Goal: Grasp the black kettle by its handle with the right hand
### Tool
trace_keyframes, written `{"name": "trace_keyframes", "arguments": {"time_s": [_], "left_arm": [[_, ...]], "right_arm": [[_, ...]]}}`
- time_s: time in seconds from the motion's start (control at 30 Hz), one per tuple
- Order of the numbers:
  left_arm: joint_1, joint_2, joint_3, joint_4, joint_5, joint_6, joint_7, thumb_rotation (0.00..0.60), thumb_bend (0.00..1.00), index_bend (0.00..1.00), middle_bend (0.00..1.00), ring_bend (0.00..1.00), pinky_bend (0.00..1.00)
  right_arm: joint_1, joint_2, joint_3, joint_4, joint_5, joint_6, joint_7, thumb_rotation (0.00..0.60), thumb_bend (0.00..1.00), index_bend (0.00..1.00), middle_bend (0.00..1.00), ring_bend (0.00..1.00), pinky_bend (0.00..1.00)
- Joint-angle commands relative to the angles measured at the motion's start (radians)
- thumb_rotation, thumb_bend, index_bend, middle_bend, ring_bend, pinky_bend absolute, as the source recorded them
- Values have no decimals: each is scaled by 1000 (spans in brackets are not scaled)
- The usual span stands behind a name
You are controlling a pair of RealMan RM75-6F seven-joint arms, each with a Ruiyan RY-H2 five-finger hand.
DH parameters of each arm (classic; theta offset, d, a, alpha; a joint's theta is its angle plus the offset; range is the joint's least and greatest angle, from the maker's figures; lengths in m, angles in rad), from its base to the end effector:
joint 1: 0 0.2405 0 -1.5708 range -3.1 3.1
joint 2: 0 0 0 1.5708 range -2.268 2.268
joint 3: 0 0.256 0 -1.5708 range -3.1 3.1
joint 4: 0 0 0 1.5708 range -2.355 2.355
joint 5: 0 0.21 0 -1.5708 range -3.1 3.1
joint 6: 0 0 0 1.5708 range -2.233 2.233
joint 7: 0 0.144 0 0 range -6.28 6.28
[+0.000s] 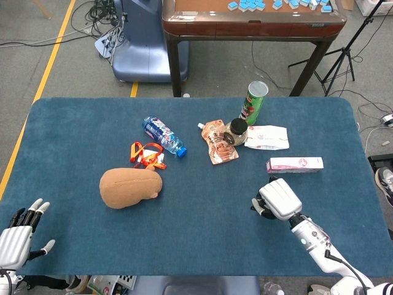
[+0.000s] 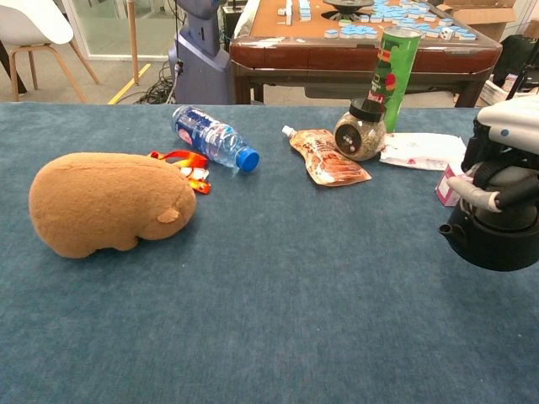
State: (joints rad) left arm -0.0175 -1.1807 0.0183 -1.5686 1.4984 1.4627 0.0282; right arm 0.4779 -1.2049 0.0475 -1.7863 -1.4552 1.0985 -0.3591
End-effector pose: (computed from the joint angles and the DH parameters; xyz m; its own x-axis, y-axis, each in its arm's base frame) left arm -0.3311 0.1444 0.1310 0.4000 0.1208 0.9085 0.9113 0.0528 -0.4083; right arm -0.1954 -0.2591 0.0678 0.5747 -0.1768 0.7990 -0.7692 -0.4501 0.4537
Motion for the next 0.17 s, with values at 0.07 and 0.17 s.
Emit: {"name": "trace_keyframes", "arguments": {"time_s": [0.07, 0.17], "left_arm": [[0, 0, 0, 1, 1, 1, -1, 600, 203, 114, 51, 145, 46], [0, 1, 0, 0, 3, 3, -1, 600, 203, 114, 51, 145, 46]], "right_arm": [[0, 1, -1, -2, -1, 1, -1, 529, 549, 1000, 964, 851, 445], [-2, 0, -1, -2, -1, 6, 1, 529, 549, 1000, 964, 851, 445]]}}
